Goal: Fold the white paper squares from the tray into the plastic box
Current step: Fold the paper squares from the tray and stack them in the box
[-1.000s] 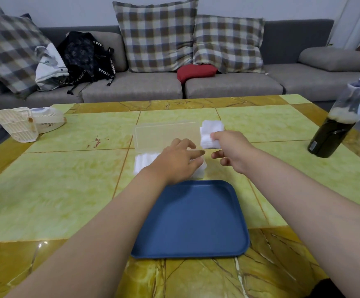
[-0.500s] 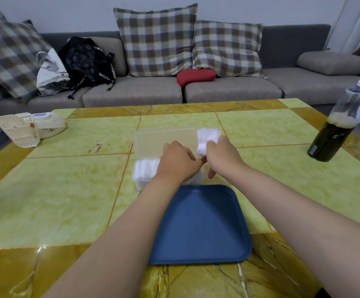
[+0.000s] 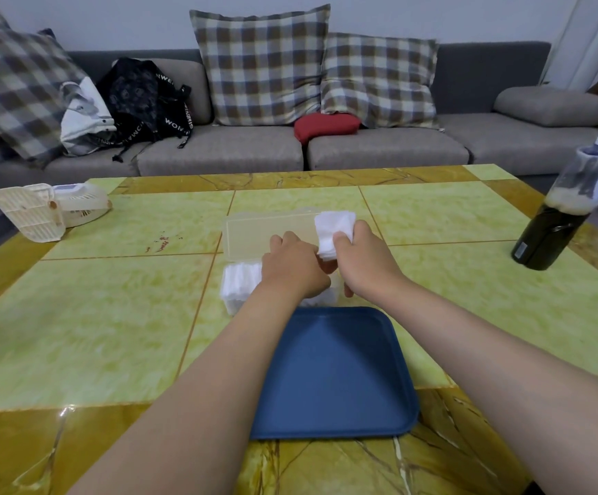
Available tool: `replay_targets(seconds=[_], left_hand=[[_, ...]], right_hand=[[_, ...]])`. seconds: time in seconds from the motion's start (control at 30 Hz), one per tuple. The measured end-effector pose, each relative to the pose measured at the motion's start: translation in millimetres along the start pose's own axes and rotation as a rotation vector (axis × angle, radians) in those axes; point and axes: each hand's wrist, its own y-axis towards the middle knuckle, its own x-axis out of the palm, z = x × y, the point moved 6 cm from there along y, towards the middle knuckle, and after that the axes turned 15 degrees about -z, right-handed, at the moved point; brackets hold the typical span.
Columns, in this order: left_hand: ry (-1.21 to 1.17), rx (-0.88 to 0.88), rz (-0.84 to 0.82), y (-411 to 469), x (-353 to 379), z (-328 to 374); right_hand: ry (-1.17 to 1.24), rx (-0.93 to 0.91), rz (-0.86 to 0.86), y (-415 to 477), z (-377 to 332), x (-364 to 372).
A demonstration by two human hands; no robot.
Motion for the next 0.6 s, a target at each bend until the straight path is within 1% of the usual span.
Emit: replay_targets(seconds=[0.13,0.2,0.27,0.37,0.53,0.6], left_hand=[[0.099,-0.022,-0.033,2.2,-0.5,-2.0],[0.18,-0.064,-0.057,5.0,-3.2,-7.6],[0.245,-0.144,-0.081,7.5,-6.8,-20.4],[0.237,-0.205,-0.109,7.6,-9.2,-36.2],[0.238,-0.193,-0.087,2.7,-6.9,-38.1],[0.234,-0.183,-0.071,3.3,-6.1,-38.3]], right_hand=[[-0.068,0.021,-0.063,-1.1,2.7,4.3],[-0.175,0.006,-0.076,-2.4,-0.1,4.3],[-0.326,-0.004,-0.054,-4.3,-5.8,4.7],[-0.5,0.012,-0.016,-8.0,-13.4,7.6],[-0.664,0.069,0.004,-4.9,-26.6,13.8],[-0.724,0.131,-0.012,0.0,-33.4,19.5]])
